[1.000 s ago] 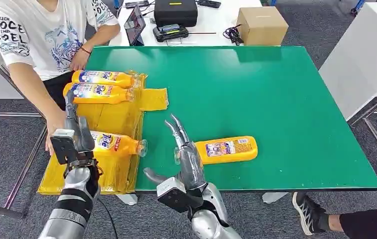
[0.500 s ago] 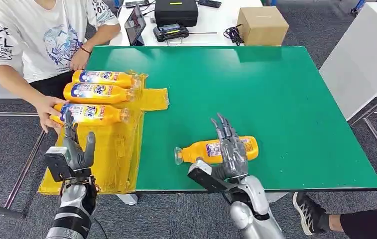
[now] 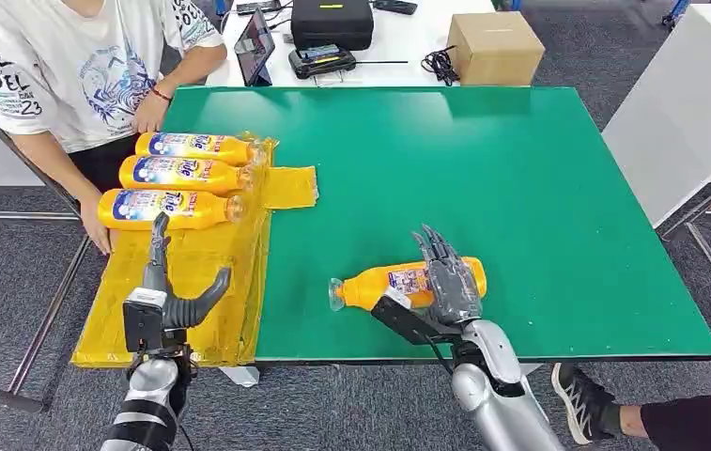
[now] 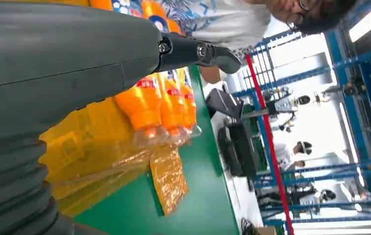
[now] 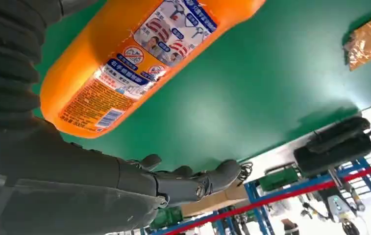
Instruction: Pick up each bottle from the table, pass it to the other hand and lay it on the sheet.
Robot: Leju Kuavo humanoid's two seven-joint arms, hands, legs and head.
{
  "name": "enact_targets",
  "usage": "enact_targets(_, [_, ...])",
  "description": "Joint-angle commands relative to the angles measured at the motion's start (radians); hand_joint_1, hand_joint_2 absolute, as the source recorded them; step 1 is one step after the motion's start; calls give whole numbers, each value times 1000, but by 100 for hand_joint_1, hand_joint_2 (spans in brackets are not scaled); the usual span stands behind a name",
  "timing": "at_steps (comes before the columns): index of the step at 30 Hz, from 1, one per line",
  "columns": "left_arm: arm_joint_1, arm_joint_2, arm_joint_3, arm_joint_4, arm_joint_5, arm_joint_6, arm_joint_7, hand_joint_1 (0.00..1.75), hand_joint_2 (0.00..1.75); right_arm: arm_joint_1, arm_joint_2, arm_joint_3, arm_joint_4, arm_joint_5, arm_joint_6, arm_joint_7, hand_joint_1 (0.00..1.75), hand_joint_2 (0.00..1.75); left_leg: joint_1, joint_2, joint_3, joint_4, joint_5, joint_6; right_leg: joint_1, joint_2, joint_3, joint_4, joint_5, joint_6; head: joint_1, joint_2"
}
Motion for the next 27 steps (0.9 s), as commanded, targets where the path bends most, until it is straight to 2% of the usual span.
enact_targets(1, [-42, 0, -45, 72, -20, -4, 8, 0, 175, -130, -19, 54, 214, -13, 67, 8, 0, 175, 2, 2, 5, 1, -2, -2, 2, 1, 5, -1, -1, -2, 0, 0])
enact_targets(5, [-50, 1, -46, 94, -21, -10, 10, 0, 175, -170, -25, 63, 270, -32, 97, 14, 0, 175, 0, 1, 3, -1, -1, -1, 1, 1, 3, -1, 0, -1, 0, 0])
enact_targets(8, [-50, 1, -46, 94, -21, -10, 10, 0, 175, -170, -25, 63, 270, -32, 97, 14, 0, 175, 3, 3, 8, 1, -3, -3, 3, 2, 8, -1, -2, -4, 0, 0])
enact_targets(9, [-50, 1, -46, 94, -21, -10, 10, 0, 175, -170, -25, 63, 270, -32, 97, 14, 0, 175, 1, 1, 5, 0, -2, -2, 1, 1, 5, -1, -1, -2, 0, 0])
enact_targets(15, [-49, 2, -48, 93, -24, -13, 11, 0, 175, -173, -29, 72, 275, -33, 103, 16, 0, 175, 1, 1, 4, 0, -1, -1, 1, 0, 4, -1, -1, -1, 0, 0])
enact_targets(24, [-69, 0, -62, 139, -26, -35, 23, 0, 175, -326, -69, 147, 478, -49, 189, 42, 0, 175, 1, 1, 3, 0, -1, -1, 1, 0, 4, -1, 0, -1, 0, 0])
enact_targets(27, [-80, 0, -68, 157, -19, -53, 28, 0, 175, -378, -92, 169, 525, -95, 283, 24, 0, 175, 0, 1, 3, 0, -1, -1, 1, 1, 3, 0, 0, -1, 0, 0])
